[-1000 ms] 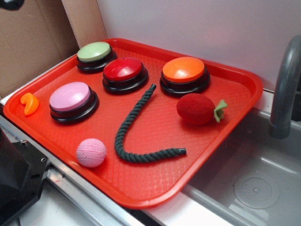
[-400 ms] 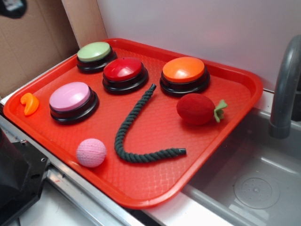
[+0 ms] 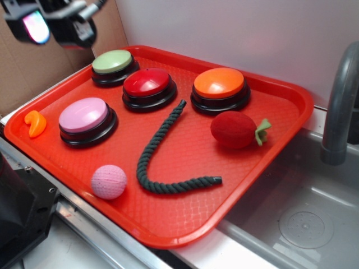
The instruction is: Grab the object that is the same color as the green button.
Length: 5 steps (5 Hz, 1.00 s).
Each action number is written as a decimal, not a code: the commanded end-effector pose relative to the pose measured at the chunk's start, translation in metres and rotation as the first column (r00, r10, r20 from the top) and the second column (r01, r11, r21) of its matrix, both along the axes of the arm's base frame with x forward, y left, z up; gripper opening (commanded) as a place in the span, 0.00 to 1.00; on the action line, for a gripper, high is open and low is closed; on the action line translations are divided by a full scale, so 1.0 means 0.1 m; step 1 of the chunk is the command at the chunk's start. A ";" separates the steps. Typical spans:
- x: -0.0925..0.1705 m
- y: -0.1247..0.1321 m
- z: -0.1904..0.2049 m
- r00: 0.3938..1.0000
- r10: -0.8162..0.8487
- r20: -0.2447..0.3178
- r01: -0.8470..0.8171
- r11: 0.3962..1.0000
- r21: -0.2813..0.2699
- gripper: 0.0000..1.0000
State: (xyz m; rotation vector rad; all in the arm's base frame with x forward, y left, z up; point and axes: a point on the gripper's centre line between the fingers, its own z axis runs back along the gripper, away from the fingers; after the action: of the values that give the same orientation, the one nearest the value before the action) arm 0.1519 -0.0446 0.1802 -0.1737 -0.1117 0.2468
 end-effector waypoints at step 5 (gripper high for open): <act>0.54 -0.17 -1.38 0.965 0.260 -0.038 -0.260 0.966 -0.003 1.00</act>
State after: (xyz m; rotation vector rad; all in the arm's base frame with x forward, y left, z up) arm 0.2017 -0.0620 0.0375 -0.1507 -0.0712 0.5138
